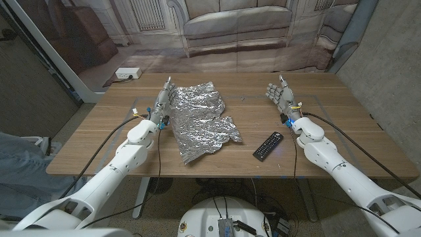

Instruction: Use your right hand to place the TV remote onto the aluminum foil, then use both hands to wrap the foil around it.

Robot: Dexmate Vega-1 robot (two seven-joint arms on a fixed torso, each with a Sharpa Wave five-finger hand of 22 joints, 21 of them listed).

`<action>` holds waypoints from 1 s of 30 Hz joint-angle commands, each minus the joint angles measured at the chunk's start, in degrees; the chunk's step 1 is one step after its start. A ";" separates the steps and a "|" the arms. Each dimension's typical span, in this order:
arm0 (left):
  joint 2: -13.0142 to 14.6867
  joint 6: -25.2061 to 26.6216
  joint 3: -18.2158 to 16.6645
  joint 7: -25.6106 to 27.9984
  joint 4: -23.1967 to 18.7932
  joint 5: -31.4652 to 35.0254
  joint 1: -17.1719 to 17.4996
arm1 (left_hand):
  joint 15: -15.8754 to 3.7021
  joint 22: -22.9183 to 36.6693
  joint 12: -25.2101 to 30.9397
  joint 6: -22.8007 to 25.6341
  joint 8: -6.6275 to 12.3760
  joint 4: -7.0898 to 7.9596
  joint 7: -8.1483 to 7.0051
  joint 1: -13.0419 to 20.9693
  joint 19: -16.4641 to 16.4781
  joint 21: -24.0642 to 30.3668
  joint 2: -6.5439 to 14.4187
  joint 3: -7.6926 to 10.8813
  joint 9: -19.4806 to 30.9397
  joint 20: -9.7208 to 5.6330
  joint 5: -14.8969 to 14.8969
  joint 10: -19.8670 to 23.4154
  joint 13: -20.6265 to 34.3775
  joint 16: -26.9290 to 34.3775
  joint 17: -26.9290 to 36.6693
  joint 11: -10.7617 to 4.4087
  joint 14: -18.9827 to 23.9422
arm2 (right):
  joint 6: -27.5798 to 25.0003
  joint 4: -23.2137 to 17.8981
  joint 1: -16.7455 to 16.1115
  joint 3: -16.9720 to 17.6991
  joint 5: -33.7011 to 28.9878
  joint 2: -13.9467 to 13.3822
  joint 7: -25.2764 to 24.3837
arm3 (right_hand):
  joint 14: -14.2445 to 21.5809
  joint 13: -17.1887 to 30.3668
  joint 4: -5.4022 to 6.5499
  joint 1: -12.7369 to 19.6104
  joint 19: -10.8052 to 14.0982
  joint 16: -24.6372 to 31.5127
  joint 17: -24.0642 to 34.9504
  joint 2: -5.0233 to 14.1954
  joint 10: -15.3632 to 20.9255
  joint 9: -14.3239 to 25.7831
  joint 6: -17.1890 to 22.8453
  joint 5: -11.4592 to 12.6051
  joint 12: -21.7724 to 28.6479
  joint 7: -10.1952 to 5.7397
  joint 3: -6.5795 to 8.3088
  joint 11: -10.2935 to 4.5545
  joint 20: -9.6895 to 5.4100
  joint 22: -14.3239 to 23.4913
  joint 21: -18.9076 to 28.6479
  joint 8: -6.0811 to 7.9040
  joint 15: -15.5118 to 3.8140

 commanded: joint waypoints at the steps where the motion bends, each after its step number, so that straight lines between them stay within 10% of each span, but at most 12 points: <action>1: -5.96 3.32 -7.82 -5.42 -0.53 6.55 1.19 | 0.53 0.23 0.36 0.55 0.34 0.29 0.41 0.59 -0.25 0.37 -0.04 0.08 0.08 0.30 0.30 -0.24 0.25 0.34 0.06 0.00 0.12 | 1.22 0.22 -0.85 4.93 -5.65 4.57 3.55 | 1.16 0.20 -0.19 0.76 1.19 0.36 0.29 -0.06 1.02 0.16 0.70 0.38 0.66 0.01 0.22 -0.06 0.22 0.06 0.75 0.37 -0.14; 16: -10.43 10.18 -13.43 -6.09 -5.46 14.97 1.44 | 0.43 0.23 0.40 1.07 0.38 0.15 0.42 1.01 -0.01 0.32 0.36 0.18 0.07 0.68 0.18 0.32 0.27 0.35 0.06 0.10 0.62 | 7.47 -3.42 -4.89 9.97 -8.98 6.57 8.81 | 3.91 0.21 -0.66 1.79 3.85 0.75 0.22 0.49 3.38 0.16 2.79 0.36 1.18 -1.26 0.57 -1.24 -0.29 0.03 1.36 0.91 -1.33; 30: -12.95 19.30 -14.47 -0.37 -19.25 21.89 7.72 | 0.63 0.24 0.43 1.36 0.36 0.03 0.41 1.42 0.30 0.32 0.83 0.34 0.07 0.65 0.07 0.82 0.28 0.34 0.06 0.06 1.01 | 22.43 4.60 -2.76 12.04 -5.80 7.36 22.24 | 6.23 0.13 -1.44 3.47 6.24 0.65 0.11 1.02 4.54 0.16 5.57 0.32 1.03 -3.53 1.11 -3.90 -1.55 -0.03 1.62 1.40 -4.05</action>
